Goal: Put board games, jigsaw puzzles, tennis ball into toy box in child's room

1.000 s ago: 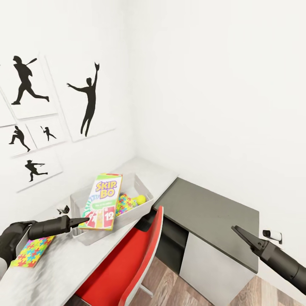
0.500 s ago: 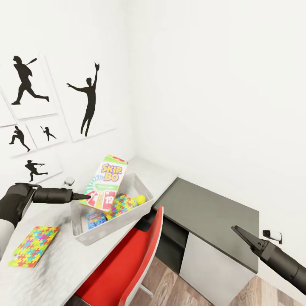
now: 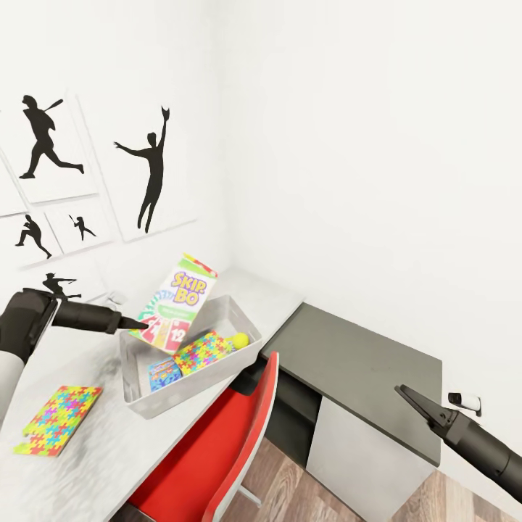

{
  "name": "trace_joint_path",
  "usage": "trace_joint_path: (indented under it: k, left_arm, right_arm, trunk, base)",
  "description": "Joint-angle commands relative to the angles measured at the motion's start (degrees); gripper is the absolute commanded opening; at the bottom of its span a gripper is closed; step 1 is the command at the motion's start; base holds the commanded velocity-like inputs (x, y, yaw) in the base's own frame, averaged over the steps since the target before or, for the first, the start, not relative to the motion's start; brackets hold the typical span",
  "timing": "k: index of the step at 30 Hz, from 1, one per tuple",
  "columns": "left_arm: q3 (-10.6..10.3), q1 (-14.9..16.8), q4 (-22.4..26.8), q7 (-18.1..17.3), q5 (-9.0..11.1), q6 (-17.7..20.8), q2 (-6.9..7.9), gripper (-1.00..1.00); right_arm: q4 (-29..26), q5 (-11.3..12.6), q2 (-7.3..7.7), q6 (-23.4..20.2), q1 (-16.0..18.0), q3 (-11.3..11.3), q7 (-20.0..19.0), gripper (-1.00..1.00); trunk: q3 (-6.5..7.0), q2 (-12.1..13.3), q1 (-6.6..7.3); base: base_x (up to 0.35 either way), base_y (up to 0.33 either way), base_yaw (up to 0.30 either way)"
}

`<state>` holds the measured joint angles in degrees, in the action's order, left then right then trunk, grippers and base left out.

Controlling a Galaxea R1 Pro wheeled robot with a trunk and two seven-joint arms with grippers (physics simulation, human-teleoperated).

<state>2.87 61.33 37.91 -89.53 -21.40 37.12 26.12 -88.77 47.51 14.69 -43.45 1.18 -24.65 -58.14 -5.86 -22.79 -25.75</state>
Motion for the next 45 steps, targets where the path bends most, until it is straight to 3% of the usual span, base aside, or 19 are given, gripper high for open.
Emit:
trace_joint_path:
  k: [1,11,19,36,39,41,45]
  left_arm:
    - [0.25,0.16,0.05,-0.47,-0.93,0.18,-0.06,-1.00]
    - [-0.53,0.53,0.32,-0.47,-2.87,-4.09,-0.54,-1.00]
    - [-4.56,0.59,3.17,-0.47,-5.96,-4.52,-1.91,-1.00]
    - [-5.53,0.59,7.28,-0.47,-6.82,-4.36,-2.82,-1.00]
    - [-5.53,0.59,7.85,-0.47,-8.10,-4.35,-2.84,-1.00]
    - [-5.52,0.61,8.07,-0.47,-10.26,-4.36,-2.90,-1.00]
    - [-5.51,0.59,8.18,-0.47,-12.58,-4.45,-3.19,-1.00]
  right_arm:
    - [0.02,0.22,0.02,-0.35,0.05,-0.05,-0.03,1.00]
    - [0.03,0.22,0.07,-0.60,0.05,-0.22,-0.05,1.00]
    - [0.00,0.30,0.07,-0.80,0.05,-0.54,-0.19,1.00]
    - [0.04,0.44,0.23,-0.93,0.05,-0.64,-0.31,1.00]
    - [0.06,0.42,0.18,-0.93,0.05,-0.64,-0.32,1.00]
    - [0.06,0.40,0.17,-0.93,0.05,-0.66,-0.31,1.00]
    - [0.06,0.36,0.17,-0.92,0.05,-0.61,-0.31,1.00]
  trunk:
    - [-0.13,-0.13,-0.04]
    - [-0.13,-0.13,-0.04]
    - [-0.13,-0.13,-0.04]
    - [-1.17,-0.13,-0.04]
    - [-1.45,-0.13,-0.04]
    - [-1.64,-0.13,-0.04]
    - [-2.01,-0.13,-0.04]
  base:
    - [0.000,0.000,0.000]
    - [0.000,0.000,0.000]
    - [0.000,0.000,0.000]
    - [0.000,0.000,0.000]
    - [0.000,0.000,0.000]
    - [0.000,0.000,0.000]
    - [0.000,0.000,0.000]
